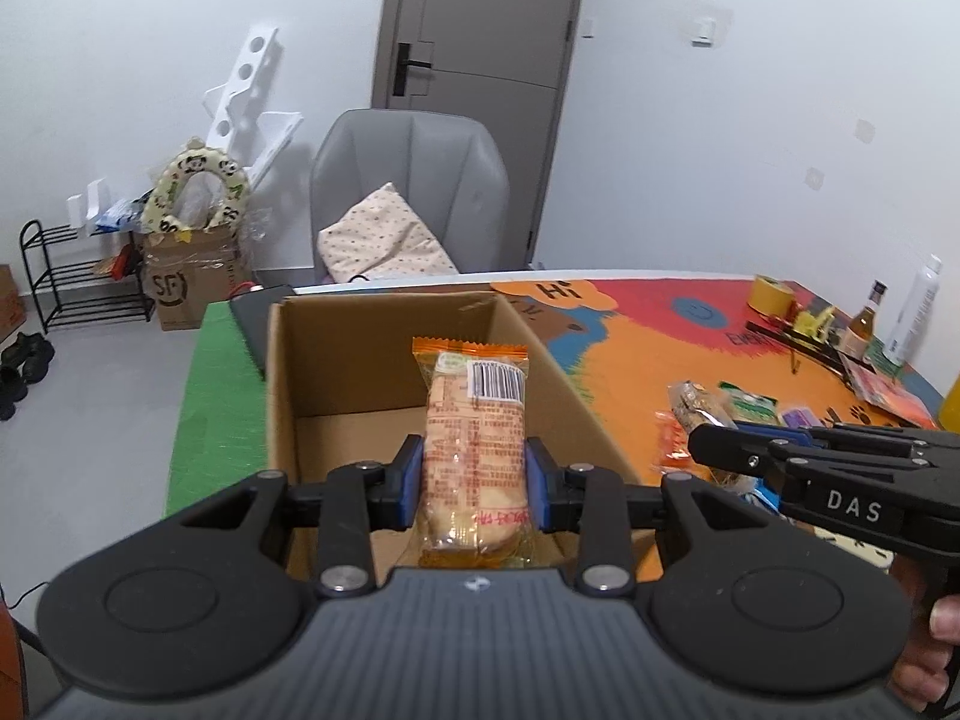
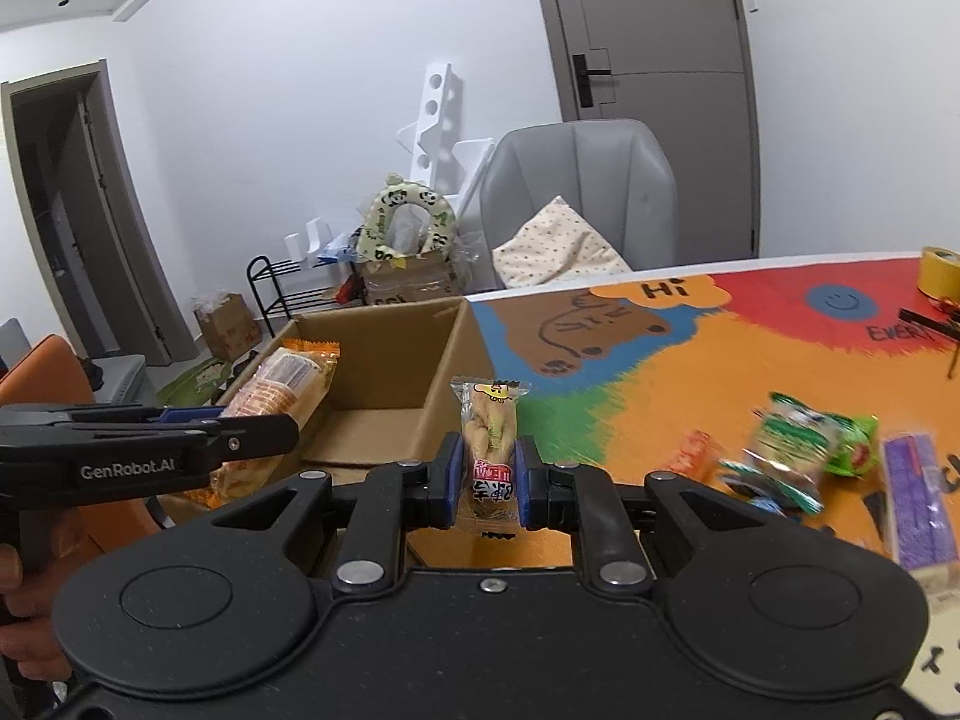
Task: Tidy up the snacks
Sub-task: 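Carry the bread roll into the box with the left tool while the right tool carries its stick, then release the snack stick into the box with the right tool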
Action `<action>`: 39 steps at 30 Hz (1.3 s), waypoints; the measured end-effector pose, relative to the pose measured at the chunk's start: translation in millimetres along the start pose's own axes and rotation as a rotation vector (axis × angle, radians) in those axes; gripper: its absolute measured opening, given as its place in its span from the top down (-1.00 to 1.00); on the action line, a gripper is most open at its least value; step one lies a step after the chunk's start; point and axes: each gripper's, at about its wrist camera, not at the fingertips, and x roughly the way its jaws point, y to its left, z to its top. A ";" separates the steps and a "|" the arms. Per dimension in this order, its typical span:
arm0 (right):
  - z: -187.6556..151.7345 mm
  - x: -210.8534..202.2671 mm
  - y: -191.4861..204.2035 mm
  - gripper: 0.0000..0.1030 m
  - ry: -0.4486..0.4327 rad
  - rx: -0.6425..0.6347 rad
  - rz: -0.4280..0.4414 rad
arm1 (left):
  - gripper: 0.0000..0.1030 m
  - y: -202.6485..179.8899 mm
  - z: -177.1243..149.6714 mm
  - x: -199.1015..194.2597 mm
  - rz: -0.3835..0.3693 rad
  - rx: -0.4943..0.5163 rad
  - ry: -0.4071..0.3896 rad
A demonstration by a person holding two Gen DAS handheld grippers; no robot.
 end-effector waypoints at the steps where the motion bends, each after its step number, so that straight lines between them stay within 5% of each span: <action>1: 2.2 1.4 2.7 0.68 -0.002 -0.004 0.004 | 0.35 3.6 1.4 0.7 0.006 -0.008 0.001; 8: 14.8 12.2 22.2 0.68 -0.019 -0.027 0.034 | 0.34 19.5 8.7 2.9 0.039 -0.002 0.024; 17: 17.3 24.0 39.4 0.68 -0.012 -0.021 0.080 | -0.02 28.9 6.9 -1.8 0.051 -0.019 0.032; 24: 17.4 22.4 36.2 -0.01 -0.005 0.003 0.089 | -0.45 29.8 5.7 -6.2 0.069 -0.034 0.019; 31: 9.8 8.2 15.9 -0.18 -0.005 0.033 0.037 | -0.74 19.5 7.6 -7.2 0.072 -0.019 0.005; 39: -0.8 -11.7 -12.3 -0.22 0.002 0.083 -0.028 | -0.82 -0.1 4.0 0.5 0.028 -0.007 0.033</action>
